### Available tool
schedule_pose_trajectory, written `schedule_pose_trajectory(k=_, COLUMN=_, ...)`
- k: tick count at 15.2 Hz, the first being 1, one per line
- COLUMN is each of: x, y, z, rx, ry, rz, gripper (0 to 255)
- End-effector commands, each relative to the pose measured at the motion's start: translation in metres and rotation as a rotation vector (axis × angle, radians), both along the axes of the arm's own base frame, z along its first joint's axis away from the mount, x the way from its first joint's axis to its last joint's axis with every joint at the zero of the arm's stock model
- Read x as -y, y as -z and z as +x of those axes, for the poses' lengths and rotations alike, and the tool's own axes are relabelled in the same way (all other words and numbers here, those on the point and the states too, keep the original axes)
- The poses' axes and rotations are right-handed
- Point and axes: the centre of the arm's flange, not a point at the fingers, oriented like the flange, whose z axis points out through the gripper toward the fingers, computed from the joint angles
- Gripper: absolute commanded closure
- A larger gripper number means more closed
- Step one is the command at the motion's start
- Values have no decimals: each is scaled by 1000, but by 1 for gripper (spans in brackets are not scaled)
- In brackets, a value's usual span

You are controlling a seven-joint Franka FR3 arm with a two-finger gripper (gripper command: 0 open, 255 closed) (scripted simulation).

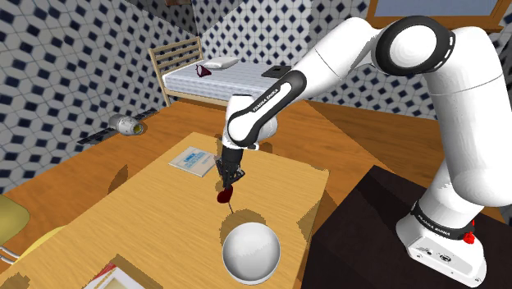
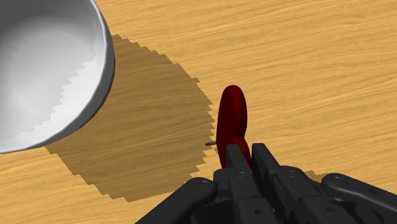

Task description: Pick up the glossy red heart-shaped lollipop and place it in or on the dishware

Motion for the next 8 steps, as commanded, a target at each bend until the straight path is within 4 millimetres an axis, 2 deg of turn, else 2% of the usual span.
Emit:
schedule_pose_trajectory(k=1, x=0, y=0, z=0, rx=0, ry=0, rz=0, gripper=255)
schedule_pose_trajectory(k=4, x=0, y=0, z=0, rx=0, ry=0, rz=0, gripper=255)
schedule_pose_trajectory(k=8, x=0, y=-21, z=0, rx=0, ry=0, rz=0, gripper=255)
